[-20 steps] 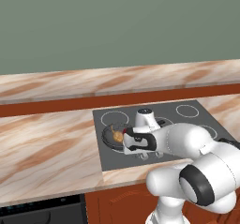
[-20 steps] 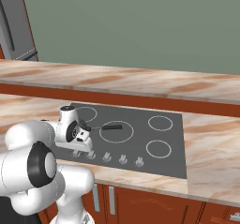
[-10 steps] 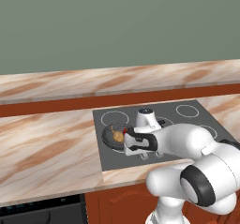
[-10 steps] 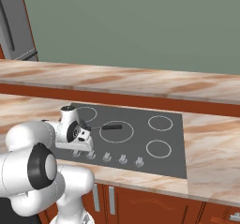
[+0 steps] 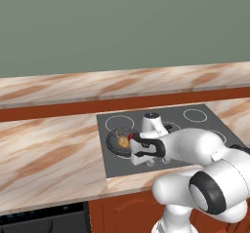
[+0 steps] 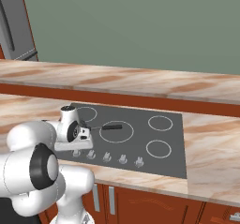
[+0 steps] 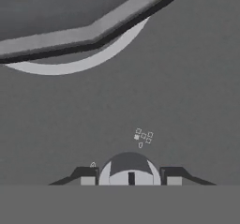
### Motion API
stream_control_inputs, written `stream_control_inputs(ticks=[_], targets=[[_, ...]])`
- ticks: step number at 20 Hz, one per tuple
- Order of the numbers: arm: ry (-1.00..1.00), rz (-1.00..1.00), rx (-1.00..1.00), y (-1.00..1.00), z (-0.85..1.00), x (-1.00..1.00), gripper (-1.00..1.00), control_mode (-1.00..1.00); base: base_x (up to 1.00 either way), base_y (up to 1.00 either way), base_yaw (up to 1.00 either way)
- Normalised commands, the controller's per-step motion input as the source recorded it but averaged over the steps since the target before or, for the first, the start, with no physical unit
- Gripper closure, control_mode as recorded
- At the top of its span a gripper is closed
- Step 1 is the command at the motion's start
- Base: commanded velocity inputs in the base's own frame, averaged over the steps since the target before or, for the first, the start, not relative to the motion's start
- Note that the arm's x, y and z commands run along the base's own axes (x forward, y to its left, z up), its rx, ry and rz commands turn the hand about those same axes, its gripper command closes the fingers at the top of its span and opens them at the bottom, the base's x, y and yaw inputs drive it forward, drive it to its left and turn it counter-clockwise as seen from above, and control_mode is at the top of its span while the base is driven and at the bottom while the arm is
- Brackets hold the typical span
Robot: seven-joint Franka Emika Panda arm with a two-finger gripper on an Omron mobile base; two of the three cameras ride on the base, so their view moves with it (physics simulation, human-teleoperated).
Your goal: Place the pan on the front left burner on the stove. Then place the tomato and the onion in the pan and turn on the front left burner.
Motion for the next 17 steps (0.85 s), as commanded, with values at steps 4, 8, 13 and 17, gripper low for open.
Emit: stream_control_inputs(ticks=[4, 8, 13, 17], targets=[[0.0, 0.37, 0.09, 0.0, -0.07, 0.01, 1.0, -1.0, 0.0, 0.0, 0.0], [0.0, 0.4, 0.11, 0.0, -0.11, 0.01, 1.0, -1.0, 0.0, 0.0, 0.0], [0.0, 0.4, 0.13, 0.0, -0.14, 0.11, 1.0, -1.0, 0.0, 0.0, 0.0], [0.0, 0.38, 0.1, 0.0, -0.19, 0.09, 1.0, -1.0, 0.0, 0.0, 0.0]])
